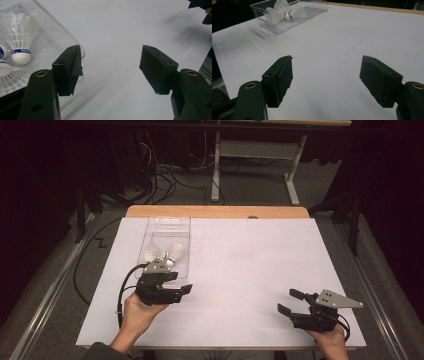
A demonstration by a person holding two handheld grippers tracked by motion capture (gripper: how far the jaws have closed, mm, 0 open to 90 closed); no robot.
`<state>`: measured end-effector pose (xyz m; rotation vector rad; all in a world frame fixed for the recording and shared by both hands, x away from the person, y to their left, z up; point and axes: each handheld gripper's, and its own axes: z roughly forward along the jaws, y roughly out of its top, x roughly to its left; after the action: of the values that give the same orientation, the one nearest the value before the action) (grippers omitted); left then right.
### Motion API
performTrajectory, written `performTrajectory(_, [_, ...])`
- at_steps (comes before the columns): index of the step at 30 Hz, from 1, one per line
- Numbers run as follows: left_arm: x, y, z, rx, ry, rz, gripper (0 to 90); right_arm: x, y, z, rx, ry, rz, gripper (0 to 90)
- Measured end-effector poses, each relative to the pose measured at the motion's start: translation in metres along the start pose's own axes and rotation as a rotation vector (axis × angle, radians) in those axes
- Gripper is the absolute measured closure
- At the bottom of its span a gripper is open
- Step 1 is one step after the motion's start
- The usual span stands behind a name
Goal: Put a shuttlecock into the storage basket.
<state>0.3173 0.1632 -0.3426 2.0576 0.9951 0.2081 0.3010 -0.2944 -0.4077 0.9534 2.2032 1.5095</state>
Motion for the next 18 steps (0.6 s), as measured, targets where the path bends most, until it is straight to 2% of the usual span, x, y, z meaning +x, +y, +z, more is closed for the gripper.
performTrajectory(18, [-0.004,-0.014,0.000,-0.022,-0.017,0.001,35.0,0.000,0.000,0.001,0.002,0.002,0.001,26.9])
